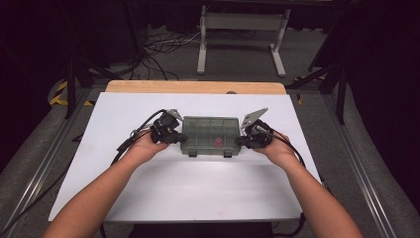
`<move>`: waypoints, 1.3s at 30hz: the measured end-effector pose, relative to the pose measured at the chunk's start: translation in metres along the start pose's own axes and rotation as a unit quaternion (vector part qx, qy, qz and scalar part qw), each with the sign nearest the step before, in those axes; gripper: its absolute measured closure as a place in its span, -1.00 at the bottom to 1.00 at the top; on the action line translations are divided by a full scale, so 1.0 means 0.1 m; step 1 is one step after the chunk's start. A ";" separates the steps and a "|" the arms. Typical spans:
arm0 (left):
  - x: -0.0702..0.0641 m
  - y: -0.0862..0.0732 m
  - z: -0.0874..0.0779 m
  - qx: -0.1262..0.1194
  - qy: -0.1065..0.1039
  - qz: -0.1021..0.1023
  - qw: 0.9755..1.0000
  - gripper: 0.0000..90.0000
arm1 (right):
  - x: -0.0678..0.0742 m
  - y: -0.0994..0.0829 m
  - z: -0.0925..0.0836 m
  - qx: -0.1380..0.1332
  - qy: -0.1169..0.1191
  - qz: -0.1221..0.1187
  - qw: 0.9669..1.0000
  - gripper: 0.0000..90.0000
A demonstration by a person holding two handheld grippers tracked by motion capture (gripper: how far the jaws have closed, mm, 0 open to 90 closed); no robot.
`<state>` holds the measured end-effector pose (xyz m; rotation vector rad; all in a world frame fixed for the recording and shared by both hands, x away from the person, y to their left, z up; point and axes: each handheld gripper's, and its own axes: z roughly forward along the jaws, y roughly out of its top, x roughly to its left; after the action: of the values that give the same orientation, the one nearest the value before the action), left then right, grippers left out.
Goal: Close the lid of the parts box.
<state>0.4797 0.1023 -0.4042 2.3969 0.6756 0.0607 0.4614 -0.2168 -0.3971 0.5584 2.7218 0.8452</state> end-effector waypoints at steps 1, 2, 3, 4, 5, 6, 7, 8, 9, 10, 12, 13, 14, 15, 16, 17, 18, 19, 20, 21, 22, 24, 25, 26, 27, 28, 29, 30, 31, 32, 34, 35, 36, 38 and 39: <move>0.00 0.00 0.00 0.000 -0.006 -0.004 1.000 0.89 | 0.00 0.00 0.00 0.000 0.000 0.003 1.000 0.81; 0.01 0.00 0.00 -0.001 -0.010 -0.005 1.000 0.83 | -0.01 0.00 0.00 -0.001 0.000 0.005 1.000 0.78; 0.01 0.00 -0.01 -0.003 -0.013 -0.005 1.000 0.76 | -0.02 0.00 0.00 -0.001 0.000 0.006 1.000 0.75; 0.01 -0.01 -0.01 -0.007 -0.012 -0.007 1.000 0.67 | -0.02 0.00 0.00 0.000 -0.001 0.006 1.000 0.73; 0.01 -0.01 -0.01 -0.008 -0.014 -0.008 1.000 0.53 | -0.02 0.00 -0.01 0.000 -0.004 0.004 1.000 0.66; 0.01 -0.01 -0.01 -0.010 -0.018 -0.010 1.000 0.45 | -0.02 0.00 -0.01 0.000 -0.007 0.005 1.000 0.61; 0.02 -0.01 -0.01 -0.014 -0.020 -0.010 1.000 0.37 | -0.03 0.00 -0.01 -0.003 -0.010 0.005 1.000 0.55; 0.02 -0.02 -0.02 -0.018 -0.021 -0.013 1.000 0.27 | -0.03 0.00 -0.02 -0.008 -0.009 0.008 1.000 0.45; 0.03 -0.02 -0.04 -0.032 -0.023 -0.017 0.999 0.06 | -0.03 0.01 -0.04 -0.015 -0.016 0.013 1.000 0.20; 0.03 -0.02 -0.05 -0.038 -0.024 -0.019 0.999 -0.04 | -0.03 0.01 -0.05 -0.022 -0.018 0.018 0.999 0.07; 0.02 -0.01 -0.10 -0.051 -0.027 -0.022 0.998 -0.24 | -0.04 0.01 -0.07 -0.034 -0.018 0.025 0.999 -0.14; 0.02 -0.01 -0.10 -0.051 -0.027 -0.022 0.998 -0.36 | -0.04 0.01 -0.07 -0.034 -0.018 0.025 0.999 -0.14; 0.01 -0.01 -0.13 -0.056 -0.029 -0.020 0.998 -0.36 | -0.04 0.01 -0.09 -0.037 -0.021 0.026 0.999 -0.20; 0.00 -0.01 -0.15 -0.058 -0.028 -0.017 0.998 -0.47 | -0.04 0.01 -0.11 -0.042 -0.026 0.027 0.998 -0.27; -0.02 -0.02 -0.18 -0.064 -0.026 -0.016 0.997 -0.51 | -0.03 0.02 -0.13 -0.046 -0.027 0.029 0.998 -0.32; -0.04 -0.04 -0.23 -0.075 -0.025 -0.015 0.997 -0.58 | -0.02 0.02 -0.17 -0.063 -0.031 0.034 0.997 -0.48; -0.06 -0.04 -0.26 -0.081 -0.019 -0.012 0.996 -0.65 | -0.01 0.02 -0.19 -0.071 -0.034 0.036 0.996 -0.55; -0.06 -0.04 -0.26 -0.081 -0.019 -0.012 0.996 -0.72 | 0.00 0.03 -0.21 -0.074 -0.034 0.038 0.996 -0.61; -0.09 -0.06 -0.29 -0.091 -0.011 -0.008 0.996 -0.79 | 0.01 0.03 -0.24 -0.083 -0.038 0.039 0.995 -0.67; -0.10 -0.07 -0.32 -0.096 -0.007 -0.008 0.995 -0.83 | 0.02 0.03 -0.26 -0.088 -0.039 0.038 0.995 -0.69; -0.12 -0.08 -0.35 -0.105 -0.003 -0.005 0.995 -0.88 | 0.04 0.03 -0.28 -0.097 -0.041 0.037 0.994 -0.72; -0.15 -0.11 -0.40 -0.125 -0.002 -0.002 0.992 -0.92 | 0.05 0.03 -0.31 -0.108 -0.042 0.039 0.992 -0.76; -0.16 -0.12 -0.44 -0.136 -0.003 -0.002 0.991 -0.95 | 0.09 0.02 -0.36 -0.128 -0.043 0.039 0.990 -0.80; -0.18 -0.14 -0.47 -0.144 -0.003 0.001 0.990 -0.95 | 0.09 0.02 -0.36 -0.128 -0.043 0.039 0.990 -0.80; -0.20 -0.16 -0.51 -0.151 0.003 0.005 0.988 -0.96 | 0.11 0.02 -0.38 -0.137 -0.044 0.038 0.989 -0.81; -0.22 -0.18 -0.54 -0.161 0.009 0.008 0.987 -0.99 | 0.16 0.00 -0.44 -0.157 -0.048 0.037 0.986 -0.85; -0.23 -0.20 -0.57 -0.173 0.012 0.010 0.985 -0.99 | 0.16 0.00 -0.44 -0.157 -0.048 0.037 0.986 -0.85; -0.25 -0.22 -0.60 -0.186 0.015 0.011 0.982 -0.99 | 0.18 -0.01 -0.47 -0.165 -0.052 0.036 0.984 -0.87; -0.26 -0.26 -0.63 -0.205 0.017 0.009 0.979 -0.99 | 0.20 -0.01 -0.50 -0.171 -0.053 0.037 0.983 -0.90; -0.26 -0.28 -0.65 -0.216 0.019 0.011 0.976 -0.99 | 0.22 -0.02 -0.53 -0.177 -0.057 0.037 0.982 -0.91; -0.28 -0.37 -0.70 -0.251 0.022 0.008 0.968 -0.98 | 0.27 -0.03 -0.60 -0.192 -0.059 0.037 0.979 -0.92; -0.28 -0.40 -0.72 -0.263 0.024 0.008 0.965 -0.98 | 0.29 -0.04 -0.63 -0.199 -0.059 0.036 0.978 -0.93; -0.29 -0.44 -0.74 -0.271 0.025 0.006 0.962 -0.97 | 0.31 -0.05 -0.66 -0.209 -0.062 0.033 0.975 -0.93; -0.31 -0.51 -0.78 -0.290 0.038 0.006 0.956 -0.97 | 0.36 -0.09 -0.70 -0.228 -0.067 0.029 0.971 -0.93; -0.32 -0.55 -0.79 -0.298 0.045 0.007 0.954 -0.96 | 0.38 -0.11 -0.72 -0.233 -0.068 0.029 0.970 -0.94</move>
<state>0.4103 0.1686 -0.3700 1.8233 0.5801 0.3342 0.4003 -0.2449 -0.3500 0.5673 2.2780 1.3532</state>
